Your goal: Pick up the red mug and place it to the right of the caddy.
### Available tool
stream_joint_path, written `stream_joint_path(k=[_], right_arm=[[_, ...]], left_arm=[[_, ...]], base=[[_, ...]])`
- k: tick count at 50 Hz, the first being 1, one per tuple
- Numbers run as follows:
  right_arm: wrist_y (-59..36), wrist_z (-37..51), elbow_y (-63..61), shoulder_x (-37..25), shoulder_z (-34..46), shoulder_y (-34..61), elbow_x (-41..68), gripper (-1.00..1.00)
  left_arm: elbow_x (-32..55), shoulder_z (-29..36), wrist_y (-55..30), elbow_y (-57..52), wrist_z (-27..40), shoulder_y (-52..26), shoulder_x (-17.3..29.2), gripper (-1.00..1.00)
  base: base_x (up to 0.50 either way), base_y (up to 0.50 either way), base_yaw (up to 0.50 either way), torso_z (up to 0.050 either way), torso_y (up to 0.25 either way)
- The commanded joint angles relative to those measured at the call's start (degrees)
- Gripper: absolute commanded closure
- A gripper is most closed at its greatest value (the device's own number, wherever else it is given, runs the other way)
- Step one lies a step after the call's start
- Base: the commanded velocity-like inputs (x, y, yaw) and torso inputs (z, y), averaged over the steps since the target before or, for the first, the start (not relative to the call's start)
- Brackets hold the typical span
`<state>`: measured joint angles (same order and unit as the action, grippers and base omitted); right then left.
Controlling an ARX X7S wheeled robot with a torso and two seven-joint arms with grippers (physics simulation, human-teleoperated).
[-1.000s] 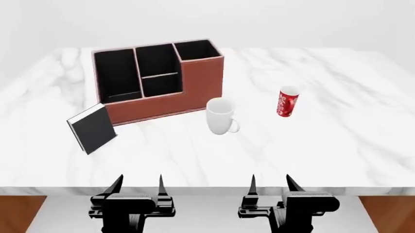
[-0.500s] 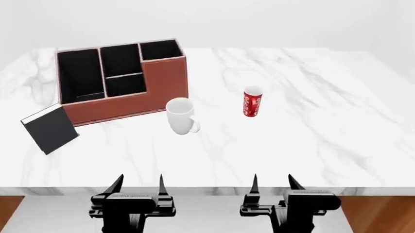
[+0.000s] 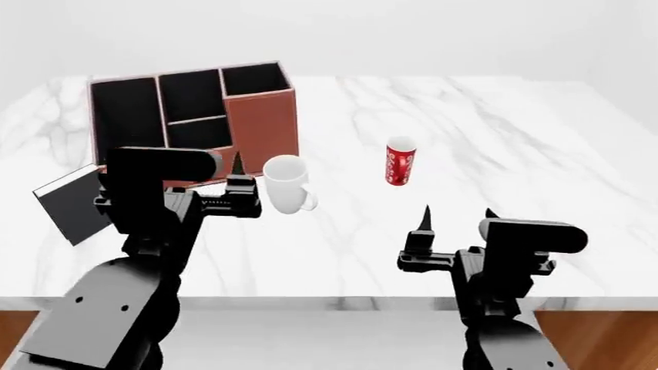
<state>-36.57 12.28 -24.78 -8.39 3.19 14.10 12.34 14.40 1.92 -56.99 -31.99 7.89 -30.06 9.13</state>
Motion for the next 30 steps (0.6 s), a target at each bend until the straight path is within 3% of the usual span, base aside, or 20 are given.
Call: stream_joint_path(k=[1,12,30], right_arm=[[-9.5,2.1,-4.5,-1.3,0.8,5.0,1.1,-1.00],[-7.3,1.7,-2.0,-1.5,1.0,4.3,1.5,-1.00],[-6.4,1.8,-0.8,-2.1,1.6,4.4,1.9,-1.00]], left_arm=[[3.5,-1.8,-16.8,-5.5,-0.2,-13.2,1.0,-1.00],[3.5,-1.2,-15.4,-4.3,0.0,-13.1,1.4,-1.00],[3.9,-0.4,-15.4,-3.9,0.4,-13.6,1.9,-1.00]], base=[[0.00,0.00,0.00,0.000,0.000],[0.01,0.00,0.00,0.000,0.000],[0.50,0.00,0.00,0.000,0.000]])
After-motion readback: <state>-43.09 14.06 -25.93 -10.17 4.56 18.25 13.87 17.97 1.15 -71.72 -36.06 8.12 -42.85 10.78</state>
